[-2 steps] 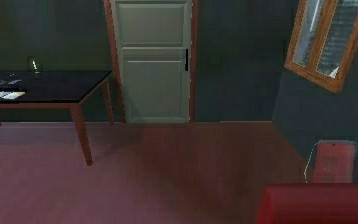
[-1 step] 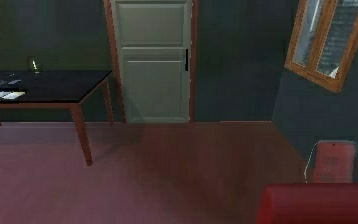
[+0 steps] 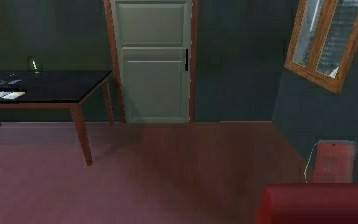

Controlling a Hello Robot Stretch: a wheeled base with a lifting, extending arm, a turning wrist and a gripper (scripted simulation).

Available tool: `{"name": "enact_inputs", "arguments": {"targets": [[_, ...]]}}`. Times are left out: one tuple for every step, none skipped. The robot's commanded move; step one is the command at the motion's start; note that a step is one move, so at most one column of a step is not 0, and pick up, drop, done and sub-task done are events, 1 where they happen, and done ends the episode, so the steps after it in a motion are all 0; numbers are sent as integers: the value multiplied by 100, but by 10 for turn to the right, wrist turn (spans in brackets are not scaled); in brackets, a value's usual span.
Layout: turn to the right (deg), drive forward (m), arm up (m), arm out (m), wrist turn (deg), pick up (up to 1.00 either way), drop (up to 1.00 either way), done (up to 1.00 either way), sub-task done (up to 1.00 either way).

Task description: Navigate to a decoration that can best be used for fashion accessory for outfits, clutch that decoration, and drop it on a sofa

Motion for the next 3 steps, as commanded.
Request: {"name": "enact_inputs", "arguments": {"targets": [[0, 0, -32, 0, 0, 0, 0, 0, 0], [0, 0, 0, 0, 0, 0, 100, 0, 0], [0, 0, 10, 0, 0, 0, 0, 0, 0]]}}
